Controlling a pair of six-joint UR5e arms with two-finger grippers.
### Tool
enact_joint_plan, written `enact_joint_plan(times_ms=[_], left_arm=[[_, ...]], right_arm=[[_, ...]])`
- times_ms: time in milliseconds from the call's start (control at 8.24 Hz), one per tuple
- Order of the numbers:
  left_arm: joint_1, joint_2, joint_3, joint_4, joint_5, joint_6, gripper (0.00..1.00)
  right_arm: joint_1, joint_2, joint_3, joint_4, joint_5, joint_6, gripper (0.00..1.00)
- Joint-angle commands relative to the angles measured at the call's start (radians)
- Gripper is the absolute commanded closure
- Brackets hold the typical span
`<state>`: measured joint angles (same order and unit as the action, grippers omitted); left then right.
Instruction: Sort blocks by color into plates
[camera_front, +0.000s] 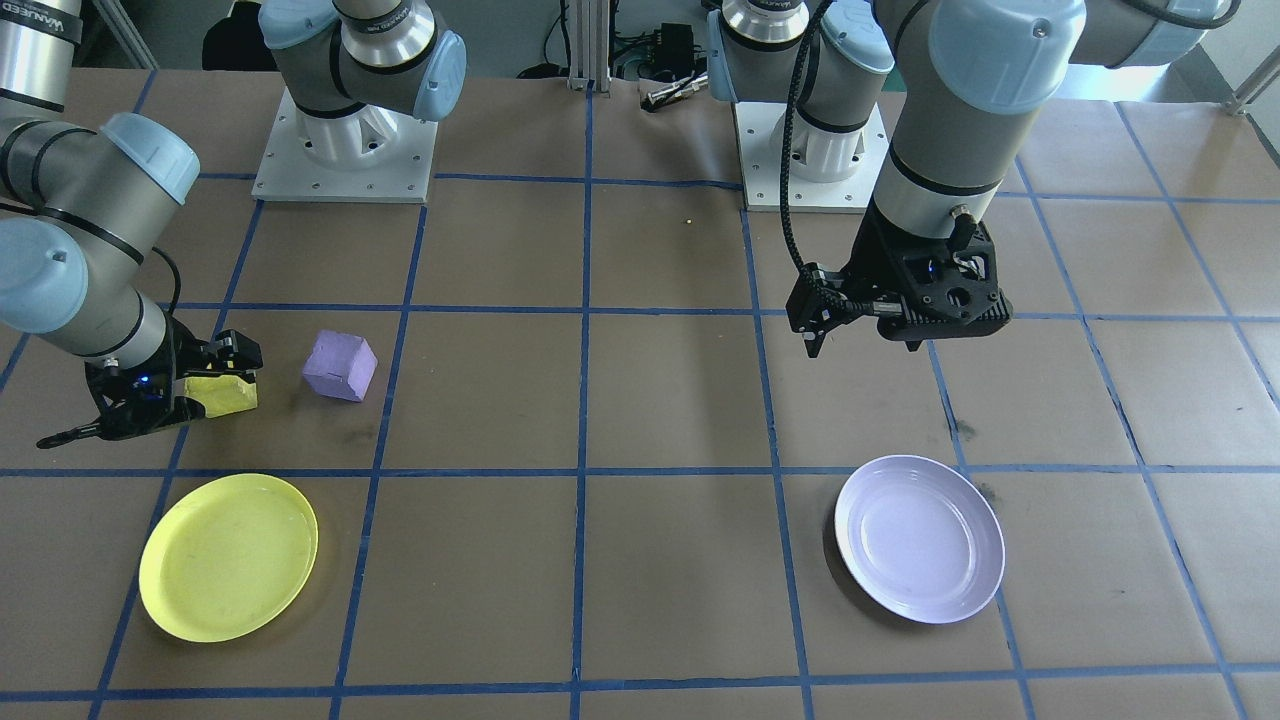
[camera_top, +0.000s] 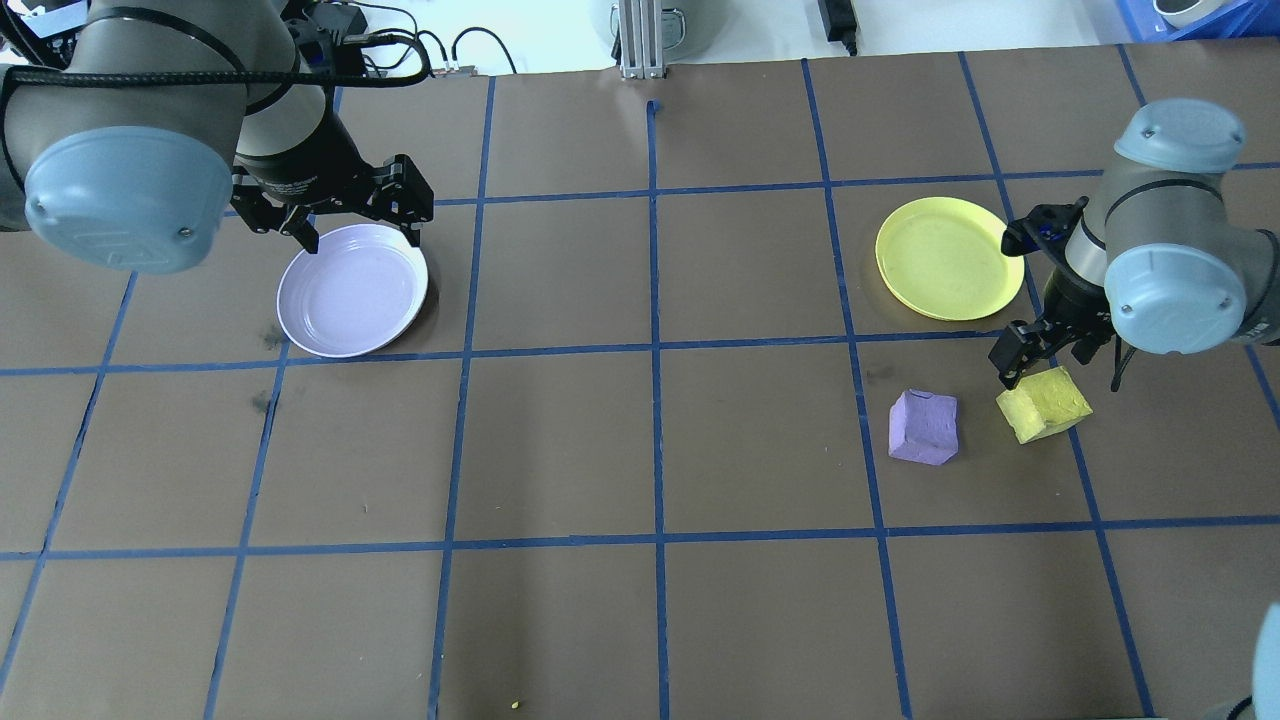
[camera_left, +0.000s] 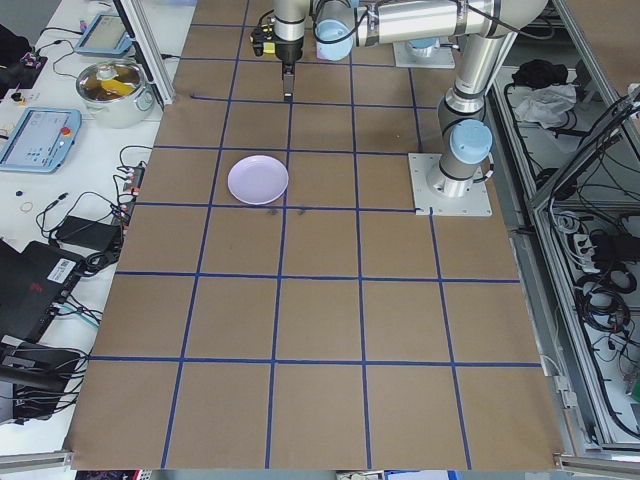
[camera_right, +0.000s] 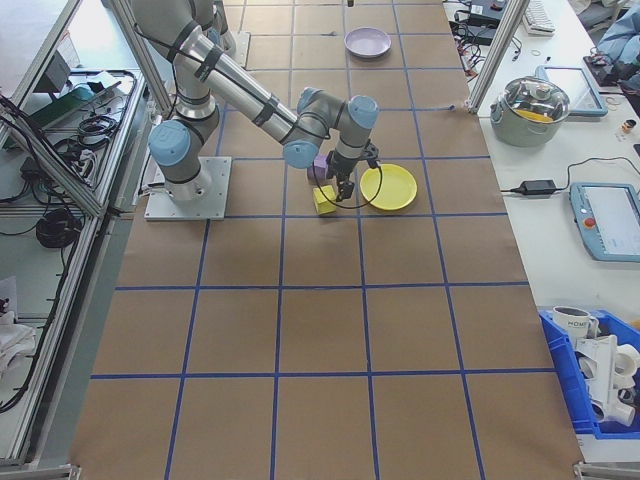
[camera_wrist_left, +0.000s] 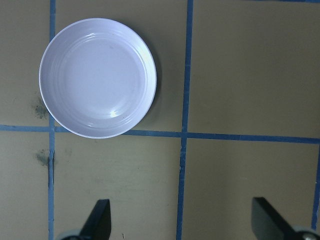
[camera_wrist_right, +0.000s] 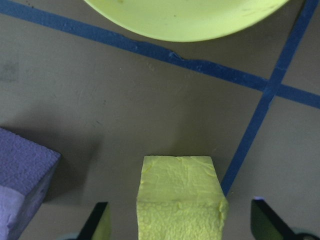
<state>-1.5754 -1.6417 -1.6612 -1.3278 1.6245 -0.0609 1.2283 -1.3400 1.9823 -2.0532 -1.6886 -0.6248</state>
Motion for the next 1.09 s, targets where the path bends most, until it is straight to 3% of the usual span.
enact_joint_plan(times_ms=[0,121,364,486,607,850,971], left_arm=[[0.000,-0.004,0.001,0.001,0.000,0.009,0.00],[0.000,-0.004,0.001,0.001,-0.002,0.009,0.00],[0.000,-0.004,0.000,0.001,-0.003,0.007,0.00],[0.000,-0.004,0.000,-0.001,-0.002,0.009,0.00],[0.000,-0.004,0.001,0.001,-0.002,0.009,0.00],[0.000,-0.001,0.001,0.001,-0.003,0.010,0.00],[0.002,0.000,0.001,-0.001,-0.002,0.010,0.00]], right_arm=[[-0.013,-0.002,0.021,0.028,-0.002,-0.015,0.00],[-0.013,-0.002,0.030,0.042,-0.003,-0.012,0.00],[-0.013,-0.002,0.030,0.079,-0.061,-0.012,0.00],[-0.013,-0.002,0.029,0.081,-0.063,-0.010,0.26],[-0.013,-0.001,0.029,0.081,-0.062,-0.012,0.45],[-0.013,0.002,0.029,0.077,-0.049,-0.010,0.51],[-0.013,-0.001,0.023,0.077,-0.051,-0.006,0.65]])
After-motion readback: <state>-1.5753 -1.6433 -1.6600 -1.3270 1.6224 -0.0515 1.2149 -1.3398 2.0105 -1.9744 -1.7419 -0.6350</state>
